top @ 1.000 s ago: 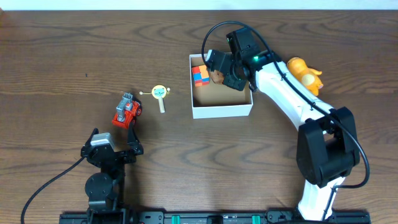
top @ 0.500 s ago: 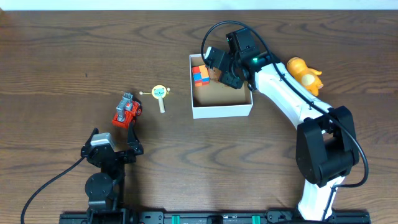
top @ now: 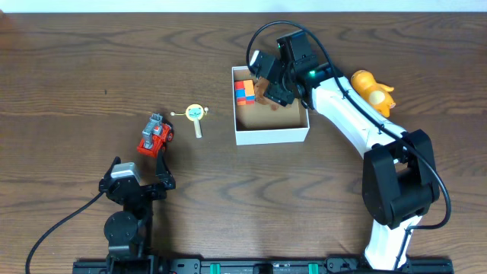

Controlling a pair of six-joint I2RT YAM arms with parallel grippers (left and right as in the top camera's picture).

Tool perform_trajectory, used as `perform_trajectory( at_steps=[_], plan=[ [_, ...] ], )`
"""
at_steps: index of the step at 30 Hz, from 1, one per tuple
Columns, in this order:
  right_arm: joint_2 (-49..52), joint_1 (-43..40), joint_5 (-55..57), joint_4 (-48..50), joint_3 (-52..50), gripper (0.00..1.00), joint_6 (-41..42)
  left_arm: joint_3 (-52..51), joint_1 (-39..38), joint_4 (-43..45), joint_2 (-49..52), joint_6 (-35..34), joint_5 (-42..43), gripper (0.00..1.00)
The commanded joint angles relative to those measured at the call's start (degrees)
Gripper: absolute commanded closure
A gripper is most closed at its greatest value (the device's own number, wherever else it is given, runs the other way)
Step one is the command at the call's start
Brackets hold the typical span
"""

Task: Pack container
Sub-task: 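Lower the teddy bear into the box and release it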

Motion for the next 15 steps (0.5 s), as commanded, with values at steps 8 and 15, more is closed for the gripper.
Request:
perform_trajectory(
  at_steps=[8,15],
  plan=[
    [-6.78,-1.03,14.16,2.29,0.61,0.26,21.44,-1.16,-0.22,-2.21,-0.09,0.74,-0.28,0.02],
    [-14.29,-5.31,26.47,-13.25,0.61,0.24,30.86,-1.16,-0.22,-2.21,-0.07,0.74,-0.31,0.02]
  ],
)
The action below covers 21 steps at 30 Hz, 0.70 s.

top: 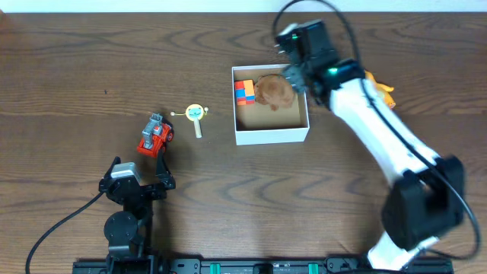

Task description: Pack container

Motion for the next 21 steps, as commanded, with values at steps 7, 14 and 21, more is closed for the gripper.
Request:
perform_trajectory(
  at_steps=[7,14,21],
  plan=[
    [-2.86,-12.0,7.3,-19.26,0.55,0.1,7.52,-1.16,-0.22,-2.21,-0.09,0.76,-0.31,0.02],
    [1.09,-24.76,-6.47,-16.09,0.55,0.14,7.48,-1.16,-0.22,-2.21,-0.09,0.76,-0.31,0.02],
    [7.91,-29.77,-17.81,-13.6,0.55,0.22,4.7,-1.16,-0.22,-2.21,-0.09,0.76,-0.31,0.02]
  ],
)
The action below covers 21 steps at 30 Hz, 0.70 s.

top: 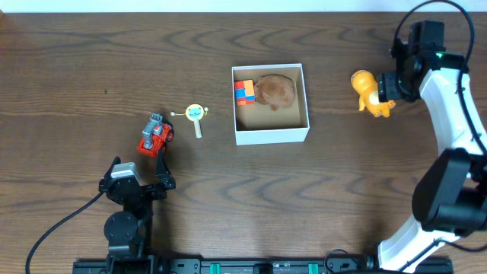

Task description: Pack container

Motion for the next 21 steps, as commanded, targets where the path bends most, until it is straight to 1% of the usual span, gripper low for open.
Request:
perform_trajectory(
  at_steps=[1,7,9,13,16,19,21],
  plan=[
    [3.32,0.26,-7.26,0.13,0.15,0.22,-2.6,-1.16,-0.22,-2.21,-0.07,0.76,-0.31,0.02],
    [6.93,2.27,-7.48,1.03,0.15,0.17,-9.99,-1.16,-0.22,-2.21,-0.09,0.76,-0.31,0.02],
    [7.63,2.89,-7.48,1.9,0.15,0.17,-10.23,-1.16,-0.22,-2.21,-0.09,0.76,-0.28,0.02],
    [8.26,3.52,-7.45,3.1,0.15,0.22,-9.77,-1.16,-0.22,-2.21,-0.09,0.76,-0.31,0.02],
    [8.26,3.76,-7.5,3.48,0.15,0.22,-9.77,-1.16,-0.22,-2.21,-0.09,0.76,-0.28,0.02],
    [8.26,3.76,-7.48,3.48,0.15,0.19,-9.77,-1.16,-0.22,-2.21,-0.09,0.76,-0.28,0.02],
    [8.26,3.76,-7.5,3.48,0.15,0.14,-9.77,-1.16,-0.22,-2.21,-0.09,0.76,-0.31,0.02]
  ],
)
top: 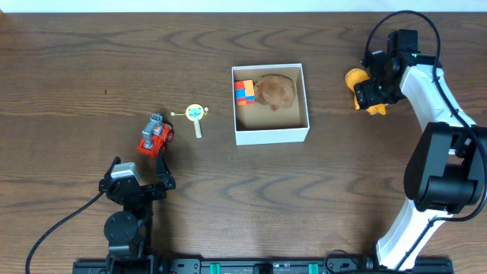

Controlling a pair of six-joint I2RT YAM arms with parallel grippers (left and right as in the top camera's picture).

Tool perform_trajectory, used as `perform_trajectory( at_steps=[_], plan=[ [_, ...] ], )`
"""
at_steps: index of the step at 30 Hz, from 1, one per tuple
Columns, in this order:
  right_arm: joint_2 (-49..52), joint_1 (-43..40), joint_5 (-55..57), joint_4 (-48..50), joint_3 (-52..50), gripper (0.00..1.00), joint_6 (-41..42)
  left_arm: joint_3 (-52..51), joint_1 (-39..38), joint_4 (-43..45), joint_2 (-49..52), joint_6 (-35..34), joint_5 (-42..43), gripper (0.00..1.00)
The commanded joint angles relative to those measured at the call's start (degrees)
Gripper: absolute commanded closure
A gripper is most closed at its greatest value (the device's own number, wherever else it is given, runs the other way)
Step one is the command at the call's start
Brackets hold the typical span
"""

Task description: Pack container

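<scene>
The white box (271, 137) holds a stack of red, blue and orange blocks (243, 91) and a brown plush (275, 91). To its right lies an orange toy (354, 78). My right gripper (372, 91) is down over that toy and appears open; orange shows at its left and below it. A red toy truck (155, 135) and a small yellow round toy with a handle (196, 115) lie left of the box. My left gripper (139, 169) rests open near the front edge, below the truck.
Both arm bases stand on a dark rail along the front edge. A cable loops from the left arm toward the front left corner. The right arm reaches up the right side of the table.
My right gripper was just right of the orange toy and is now on top of it. The toy sits slightly further left. The left arm has not moved.
My right gripper was in the box with the brown plush. Then it was over the box's back right corner with the plush lying inside. Then it stood beside the orange toy, and now it is over that toy.
</scene>
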Motion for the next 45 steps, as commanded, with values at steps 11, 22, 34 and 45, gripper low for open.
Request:
perform_trajectory(
  at_steps=[11,22,34,45],
  plan=[
    [0.87,0.79,-2.54,1.22,0.15,0.01,-0.83,-1.16,-0.22,-2.19,-0.09,0.74,-0.28,0.02],
    [0.87,0.83,-2.51,2.43,0.15,0.01,-0.83,-1.16,-0.22,-2.19,-0.09,0.74,-0.28,0.02],
    [0.87,0.83,-2.51,2.38,0.15,0.01,-0.81,-1.16,-0.22,-2.19,-0.09,0.74,-0.28,0.02],
    [0.87,0.83,-2.51,2.36,0.15,0.01,-0.81,-1.16,-0.22,-2.19,-0.09,0.72,-0.28,0.02]
  ],
)
